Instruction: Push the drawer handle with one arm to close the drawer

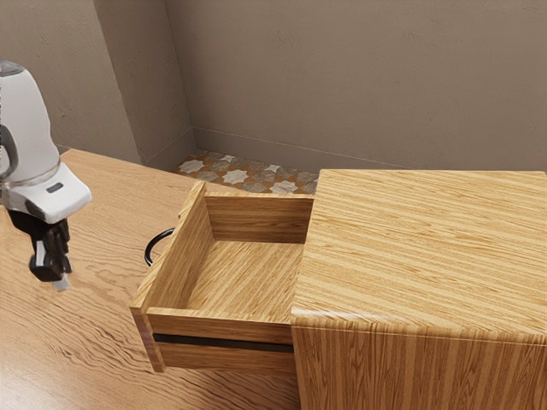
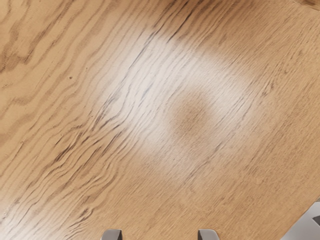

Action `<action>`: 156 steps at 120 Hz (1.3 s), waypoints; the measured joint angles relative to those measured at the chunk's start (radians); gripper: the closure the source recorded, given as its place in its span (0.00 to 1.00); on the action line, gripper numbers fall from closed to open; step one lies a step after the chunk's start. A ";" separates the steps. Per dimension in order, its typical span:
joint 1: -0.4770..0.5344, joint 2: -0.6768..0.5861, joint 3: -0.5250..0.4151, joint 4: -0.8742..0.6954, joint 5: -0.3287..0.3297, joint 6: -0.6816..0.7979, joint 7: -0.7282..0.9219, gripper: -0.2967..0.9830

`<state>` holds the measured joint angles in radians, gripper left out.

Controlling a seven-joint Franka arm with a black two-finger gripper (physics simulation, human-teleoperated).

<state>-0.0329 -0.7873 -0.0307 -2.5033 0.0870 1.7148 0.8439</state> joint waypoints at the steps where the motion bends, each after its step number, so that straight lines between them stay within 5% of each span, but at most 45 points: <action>1: 0.000 0.002 0.003 0.001 0.000 0.007 0.005 0.68; 52: 0.002 0.056 0.042 0.037 0.002 0.137 0.191 0.82; 156: 0.001 0.231 0.111 0.103 -0.046 0.144 0.387 0.85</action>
<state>-0.0323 -0.5559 0.0803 -2.4005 0.0407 1.8588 1.2310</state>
